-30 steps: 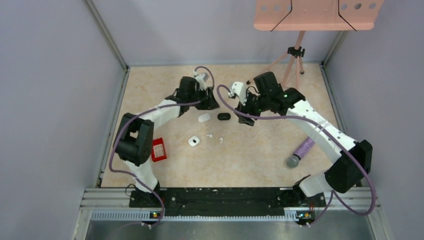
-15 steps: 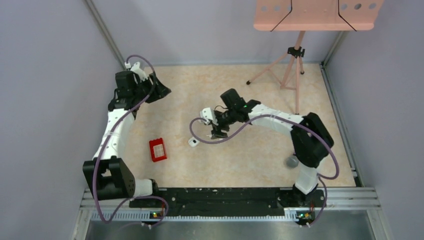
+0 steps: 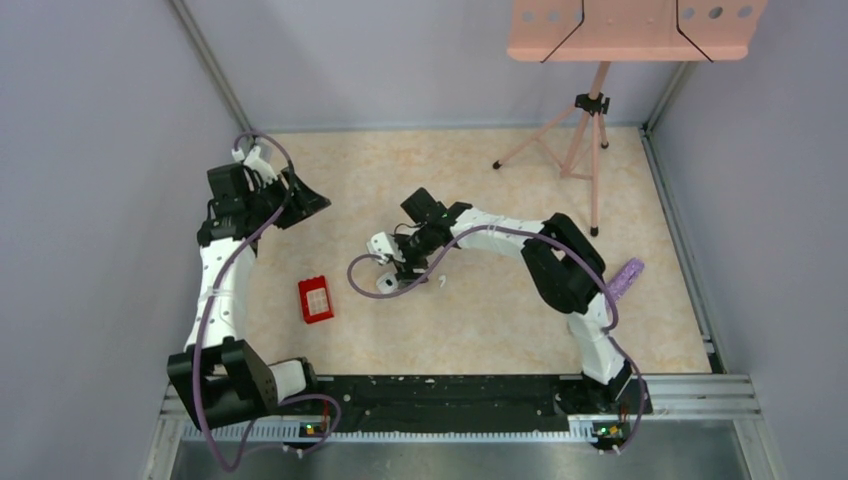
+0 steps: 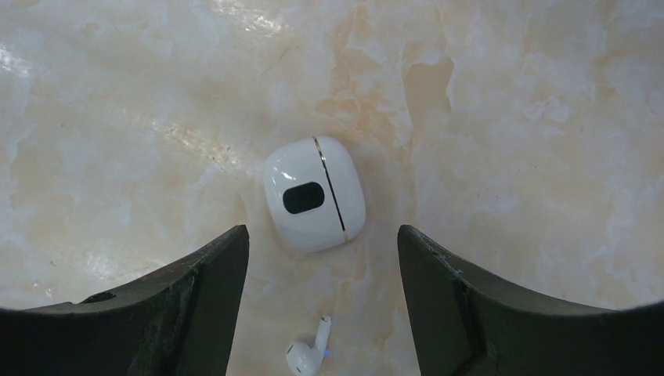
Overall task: Insert the wireless bluetooth earbuds into the charging case
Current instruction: Pick up the charging case at the center of the board.
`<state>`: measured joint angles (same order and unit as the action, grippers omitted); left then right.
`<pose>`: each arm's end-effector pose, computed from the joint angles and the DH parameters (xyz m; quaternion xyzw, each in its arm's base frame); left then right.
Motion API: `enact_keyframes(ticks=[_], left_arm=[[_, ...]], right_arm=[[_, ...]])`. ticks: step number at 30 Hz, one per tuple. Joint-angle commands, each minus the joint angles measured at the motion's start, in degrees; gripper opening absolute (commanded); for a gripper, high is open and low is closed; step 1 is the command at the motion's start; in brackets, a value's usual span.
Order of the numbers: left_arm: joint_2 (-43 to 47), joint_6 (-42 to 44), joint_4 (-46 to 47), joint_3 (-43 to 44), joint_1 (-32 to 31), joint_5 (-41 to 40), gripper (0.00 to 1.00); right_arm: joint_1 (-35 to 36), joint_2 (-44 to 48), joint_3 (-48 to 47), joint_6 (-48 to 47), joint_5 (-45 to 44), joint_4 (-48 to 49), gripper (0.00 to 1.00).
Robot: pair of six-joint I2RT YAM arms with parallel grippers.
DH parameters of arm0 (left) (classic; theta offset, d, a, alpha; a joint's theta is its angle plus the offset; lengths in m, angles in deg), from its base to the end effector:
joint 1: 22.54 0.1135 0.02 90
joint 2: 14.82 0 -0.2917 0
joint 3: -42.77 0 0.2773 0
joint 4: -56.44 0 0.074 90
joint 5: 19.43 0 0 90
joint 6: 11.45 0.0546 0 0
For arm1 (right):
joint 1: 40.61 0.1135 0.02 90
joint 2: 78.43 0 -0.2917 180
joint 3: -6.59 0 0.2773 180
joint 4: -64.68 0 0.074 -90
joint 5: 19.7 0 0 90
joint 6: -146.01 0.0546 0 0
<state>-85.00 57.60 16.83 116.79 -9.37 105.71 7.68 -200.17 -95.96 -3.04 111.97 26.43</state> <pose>0.2935 0.0364 0.3371 -0.1174 0.8516 -0.2976 0.4153 0.3037 0.3953 0.1737 -0.7818 0.4512 0.3153 0.2929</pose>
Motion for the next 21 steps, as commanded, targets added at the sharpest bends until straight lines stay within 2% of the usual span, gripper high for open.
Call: enact_keyframes(ticks=[1,9,16,19,21], left_arm=[[2.66,-0.37,0.22,-1.14,0.95,2.39,0.59],[2.92,-3.07,2.72,-2.29,1.33,4.53,0.59],[2.76,-4.59,4.53,-3.27,1.42,5.87,0.58],[2.78,-5.41,5.45,-3.96,1.42,6.07,0.58],[2.77,-5.74,6.07,-4.35,1.43,6.12,0.58]], right_arm=[[2.47,-2.23,-3.77,-2.78,1.21,-2.51,0.69],[3.14,-6.29,-8.49,-2.24,-0.88,-6.13,0.67],[3.28,-8.89,-11.91,-3.38,-3.12,-11.32,0.61],[3.28,-8.65,-11.48,-3.23,-3.37,-11.41,0.51],[3.26,-8.27,-11.41,-2.55,-4.16,-11.35,0.40]])
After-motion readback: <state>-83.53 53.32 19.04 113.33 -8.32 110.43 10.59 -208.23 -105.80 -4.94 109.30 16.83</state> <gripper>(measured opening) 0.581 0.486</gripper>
